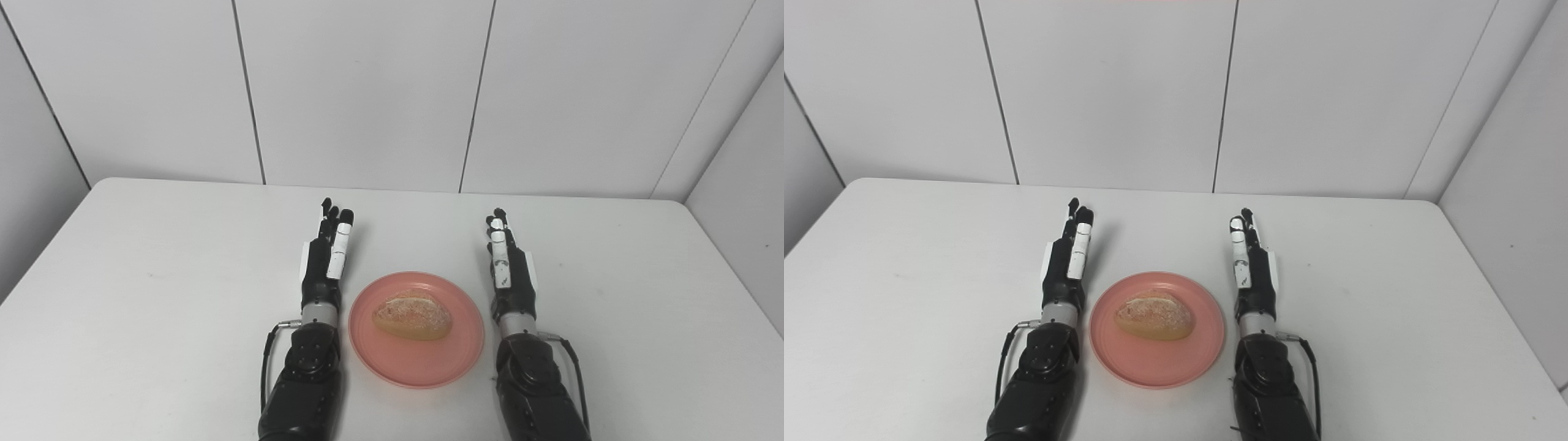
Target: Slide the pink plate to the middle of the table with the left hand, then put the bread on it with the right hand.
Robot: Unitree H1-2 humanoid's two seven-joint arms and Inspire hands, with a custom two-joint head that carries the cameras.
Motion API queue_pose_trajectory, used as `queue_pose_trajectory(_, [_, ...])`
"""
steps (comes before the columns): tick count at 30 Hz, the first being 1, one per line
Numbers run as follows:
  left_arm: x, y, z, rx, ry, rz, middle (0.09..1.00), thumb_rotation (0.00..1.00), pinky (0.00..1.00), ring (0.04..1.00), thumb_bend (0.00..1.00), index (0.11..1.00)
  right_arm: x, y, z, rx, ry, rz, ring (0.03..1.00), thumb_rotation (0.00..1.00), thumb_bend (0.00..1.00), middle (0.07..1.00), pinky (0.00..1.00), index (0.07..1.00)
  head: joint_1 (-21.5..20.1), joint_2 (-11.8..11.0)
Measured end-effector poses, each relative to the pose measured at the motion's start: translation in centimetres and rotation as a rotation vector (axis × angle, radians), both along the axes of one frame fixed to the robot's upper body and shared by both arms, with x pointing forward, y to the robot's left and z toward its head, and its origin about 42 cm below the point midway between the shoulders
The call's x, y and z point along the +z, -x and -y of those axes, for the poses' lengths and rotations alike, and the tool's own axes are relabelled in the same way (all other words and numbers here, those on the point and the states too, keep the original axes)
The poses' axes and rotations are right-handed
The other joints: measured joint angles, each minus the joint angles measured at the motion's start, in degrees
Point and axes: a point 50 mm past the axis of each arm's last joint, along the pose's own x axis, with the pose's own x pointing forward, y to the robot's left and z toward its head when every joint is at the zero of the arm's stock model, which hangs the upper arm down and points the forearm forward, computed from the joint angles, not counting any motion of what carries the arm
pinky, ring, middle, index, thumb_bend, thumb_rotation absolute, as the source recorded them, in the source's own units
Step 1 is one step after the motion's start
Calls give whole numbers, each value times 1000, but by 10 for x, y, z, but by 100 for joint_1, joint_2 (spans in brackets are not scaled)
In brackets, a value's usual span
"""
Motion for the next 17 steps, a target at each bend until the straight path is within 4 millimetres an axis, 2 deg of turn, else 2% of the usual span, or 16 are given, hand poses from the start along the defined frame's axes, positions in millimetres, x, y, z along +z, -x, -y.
queue_pose_trajectory(17, [0, 0, 1, 11, -1, 11, 979, 901, 1000, 1000, 850, 1000, -2, 0, -1, -4, 14, -10, 971, 1000, 804, 942, 1000, 952, -44, -44])
